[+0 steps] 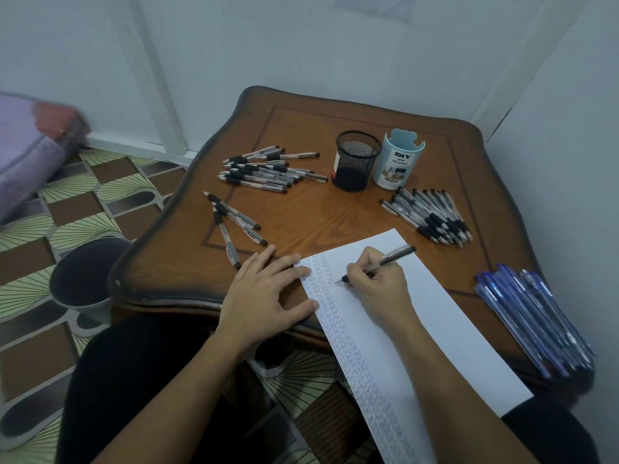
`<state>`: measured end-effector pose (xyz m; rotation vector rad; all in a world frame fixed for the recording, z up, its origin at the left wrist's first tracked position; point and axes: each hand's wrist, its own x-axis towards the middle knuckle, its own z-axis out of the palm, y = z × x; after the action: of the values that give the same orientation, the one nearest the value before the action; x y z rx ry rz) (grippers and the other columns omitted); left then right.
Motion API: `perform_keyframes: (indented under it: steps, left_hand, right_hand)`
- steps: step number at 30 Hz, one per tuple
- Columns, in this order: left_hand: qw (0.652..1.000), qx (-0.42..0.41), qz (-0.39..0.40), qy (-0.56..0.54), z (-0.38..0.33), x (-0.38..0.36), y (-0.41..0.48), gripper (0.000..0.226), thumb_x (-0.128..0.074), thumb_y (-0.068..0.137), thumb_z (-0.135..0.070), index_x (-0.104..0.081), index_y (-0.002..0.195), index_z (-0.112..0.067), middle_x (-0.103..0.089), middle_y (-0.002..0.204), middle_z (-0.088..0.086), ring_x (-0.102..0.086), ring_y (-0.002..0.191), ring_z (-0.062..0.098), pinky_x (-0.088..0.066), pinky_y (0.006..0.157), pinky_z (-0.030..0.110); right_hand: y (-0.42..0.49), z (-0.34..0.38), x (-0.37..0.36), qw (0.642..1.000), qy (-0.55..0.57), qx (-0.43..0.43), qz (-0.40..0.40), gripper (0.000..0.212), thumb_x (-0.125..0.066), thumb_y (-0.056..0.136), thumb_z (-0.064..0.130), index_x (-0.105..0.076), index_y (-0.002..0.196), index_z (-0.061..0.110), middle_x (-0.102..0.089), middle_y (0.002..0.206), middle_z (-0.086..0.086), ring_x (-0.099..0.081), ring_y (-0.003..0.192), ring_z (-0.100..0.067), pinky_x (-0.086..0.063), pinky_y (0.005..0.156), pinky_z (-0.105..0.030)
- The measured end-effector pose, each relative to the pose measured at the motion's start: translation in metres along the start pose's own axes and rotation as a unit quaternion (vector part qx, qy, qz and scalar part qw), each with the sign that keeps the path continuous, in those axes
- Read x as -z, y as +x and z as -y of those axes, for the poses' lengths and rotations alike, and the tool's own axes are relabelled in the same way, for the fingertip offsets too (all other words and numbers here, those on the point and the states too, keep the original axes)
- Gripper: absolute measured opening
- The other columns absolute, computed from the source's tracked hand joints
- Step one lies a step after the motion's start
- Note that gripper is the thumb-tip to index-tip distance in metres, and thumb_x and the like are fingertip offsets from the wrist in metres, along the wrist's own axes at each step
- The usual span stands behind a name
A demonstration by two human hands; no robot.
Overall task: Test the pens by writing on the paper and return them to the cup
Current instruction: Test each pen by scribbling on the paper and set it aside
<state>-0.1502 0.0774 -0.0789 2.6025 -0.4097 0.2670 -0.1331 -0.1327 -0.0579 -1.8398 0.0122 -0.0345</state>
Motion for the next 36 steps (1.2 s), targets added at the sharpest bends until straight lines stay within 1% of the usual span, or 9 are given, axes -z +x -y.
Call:
perform_keyframes:
  steps: [1, 4, 9, 12, 19, 25, 31, 33, 36]
  left_hand:
    - [1.0, 0.0, -0.001, -0.001, 0.0001, 0.0002, 0.0001, 0.062, -0.045, 0.076, -0.076, -0.063, 0.123, -0.039, -0.051, 0.14, -0.018, -0.03, 0.143, 0.02, -0.02, 0.115, 0.042]
    - [1.0, 0.0, 0.002, -0.002, -0.0007, 0.0006, 0.0002, 0.063, -0.045, 0.076, -0.077, -0.063, 0.123, -0.039, -0.051, 0.14, -0.018, -0.03, 0.143, 0.02, -0.02, 0.115, 0.042]
    - [1.0, 0.0, 0.004, 0.0, 0.0002, 0.0008, 0.0001, 0.063, -0.044, 0.076, -0.077, -0.062, 0.124, -0.039, -0.05, 0.141, -0.018, -0.03, 0.143, 0.02, -0.018, 0.116, 0.041]
    - [1.0, -0.003, 0.005, 0.003, 0.0005, 0.0004, 0.0004, 0.063, -0.044, 0.076, -0.077, -0.062, 0.124, -0.039, -0.051, 0.141, -0.018, -0.03, 0.143, 0.02, -0.019, 0.115, 0.041]
    - [1.0, -0.001, 0.001, 0.0, 0.0007, -0.0003, 0.0001, 0.062, -0.046, 0.076, -0.076, -0.062, 0.123, -0.039, -0.052, 0.14, -0.018, -0.031, 0.143, 0.02, -0.02, 0.115, 0.041]
    - [1.0, 0.001, 0.005, 0.0, 0.0007, 0.0, 0.0012, 0.063, -0.044, 0.076, -0.077, -0.062, 0.123, -0.039, -0.051, 0.14, -0.017, -0.03, 0.143, 0.02, -0.02, 0.116, 0.042]
    - [1.0, 0.001, 0.001, -0.001, -0.0001, 0.0004, 0.0002, 0.061, -0.045, 0.077, -0.076, -0.062, 0.122, -0.039, -0.052, 0.14, -0.018, -0.031, 0.143, 0.02, -0.02, 0.115, 0.042]
    - [1.0, 0.001, 0.002, 0.0, 0.0001, 0.0003, 0.0003, 0.061, -0.045, 0.077, -0.076, -0.063, 0.122, -0.039, -0.052, 0.14, -0.018, -0.031, 0.143, 0.02, -0.02, 0.115, 0.041]
    - [1.0, -0.001, 0.002, 0.004, -0.0002, -0.0001, 0.0003, 0.061, -0.045, 0.077, -0.076, -0.063, 0.122, -0.039, -0.052, 0.14, -0.017, -0.032, 0.143, 0.02, -0.02, 0.115, 0.041]
  right_hand:
    - [0.0, -0.0001, -0.0003, 1.0, 0.001, -0.002, 0.003, 0.032, -0.062, 0.09, 0.008, -0.041, 0.067, 0.002, -0.041, 0.062, -0.017, -0.038, 0.06, -0.019, -0.032, 0.057, -0.03]
    - [0.0004, -0.0008, -0.0015, 1.0, 0.008, -0.009, 0.014, 0.034, -0.062, 0.09, 0.005, -0.038, 0.067, 0.0, -0.036, 0.062, -0.009, -0.035, 0.06, -0.02, -0.03, 0.058, -0.032]
    - [0.0003, -0.0011, -0.0019, 1.0, 0.014, -0.006, 0.017, 0.034, -0.061, 0.09, 0.004, -0.037, 0.068, -0.001, -0.035, 0.062, -0.01, -0.034, 0.059, -0.021, -0.03, 0.056, -0.032]
    - [0.0002, -0.001, -0.0018, 1.0, 0.003, -0.001, 0.014, 0.033, -0.061, 0.09, 0.005, -0.037, 0.068, -0.003, -0.036, 0.062, -0.009, -0.034, 0.059, -0.02, -0.029, 0.055, -0.029]
    - [-0.0004, -0.001, -0.0023, 1.0, -0.017, 0.009, 0.013, 0.035, -0.061, 0.09, 0.005, -0.037, 0.064, 0.004, -0.033, 0.058, -0.005, -0.031, 0.056, -0.018, -0.028, 0.051, -0.026]
    - [0.0, -0.0016, -0.0026, 1.0, -0.021, 0.016, 0.013, 0.034, -0.062, 0.089, 0.005, -0.037, 0.066, 0.0, -0.034, 0.06, -0.008, -0.033, 0.057, -0.017, -0.029, 0.051, -0.024]
    - [0.0004, -0.0029, -0.0022, 1.0, -0.017, 0.019, 0.0, 0.033, -0.06, 0.089, 0.003, -0.035, 0.068, -0.003, -0.033, 0.06, -0.008, -0.033, 0.055, -0.012, -0.031, 0.051, -0.018]
    - [0.0003, -0.003, -0.0029, 1.0, -0.02, 0.021, 0.003, 0.033, -0.061, 0.089, 0.004, -0.036, 0.068, -0.003, -0.033, 0.06, -0.008, -0.033, 0.055, -0.012, -0.031, 0.052, -0.02]
    - [0.0013, -0.0054, -0.002, 1.0, -0.015, 0.013, 0.006, 0.034, -0.061, 0.088, 0.005, -0.036, 0.066, 0.003, -0.033, 0.058, -0.004, -0.034, 0.054, -0.013, -0.03, 0.054, -0.027]
